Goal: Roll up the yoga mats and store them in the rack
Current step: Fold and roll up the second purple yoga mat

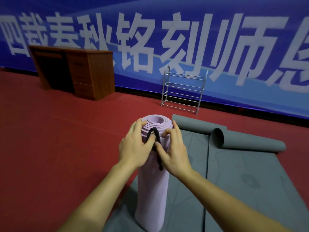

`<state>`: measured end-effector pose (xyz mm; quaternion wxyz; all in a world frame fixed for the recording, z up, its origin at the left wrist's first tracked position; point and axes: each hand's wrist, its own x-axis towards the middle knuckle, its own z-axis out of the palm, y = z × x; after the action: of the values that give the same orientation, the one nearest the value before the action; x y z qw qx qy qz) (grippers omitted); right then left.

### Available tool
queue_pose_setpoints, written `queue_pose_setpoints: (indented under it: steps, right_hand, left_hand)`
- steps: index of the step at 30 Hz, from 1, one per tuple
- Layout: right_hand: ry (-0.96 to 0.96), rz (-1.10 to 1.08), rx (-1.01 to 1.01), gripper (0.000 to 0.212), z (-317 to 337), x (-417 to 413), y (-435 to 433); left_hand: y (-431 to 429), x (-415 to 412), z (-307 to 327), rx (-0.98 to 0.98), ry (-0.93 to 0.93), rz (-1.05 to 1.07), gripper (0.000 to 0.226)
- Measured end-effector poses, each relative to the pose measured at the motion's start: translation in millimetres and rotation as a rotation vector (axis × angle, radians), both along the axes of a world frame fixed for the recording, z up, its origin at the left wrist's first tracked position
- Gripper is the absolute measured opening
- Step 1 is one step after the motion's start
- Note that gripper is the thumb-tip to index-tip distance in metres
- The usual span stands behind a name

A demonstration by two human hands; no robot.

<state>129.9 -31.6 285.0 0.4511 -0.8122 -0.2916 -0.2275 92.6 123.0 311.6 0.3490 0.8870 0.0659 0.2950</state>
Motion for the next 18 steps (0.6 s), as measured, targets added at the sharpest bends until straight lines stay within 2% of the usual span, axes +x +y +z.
queue_pose_setpoints:
  steps: [4,7,11,14,18]
  right_hand:
    - [-0.057,0.035,0.052,0.01,-3,6,-8]
    - [-0.045,0.051,0.107,0.004,-10,9,-11]
    - [-0.021,0.032,0.245,0.009,-20,9,-4]
    - [0.038,-0.07,0.34,0.009,-19,9,2]
    - [0.046,-0.134,0.38,0.012,-20,10,4]
  left_hand:
    - [12,-1,-8,0.015,-0.052,-0.079,0.05]
    - [24,1,-16,0.033,-0.083,-0.168,0.057]
    - [29,4,-29,0.08,-0.144,-0.235,0.062]
    - [29,8,-37,-0.082,-0.223,-0.242,0.059]
    - [22,9,-40,-0.38,-0.286,-0.172,0.037]
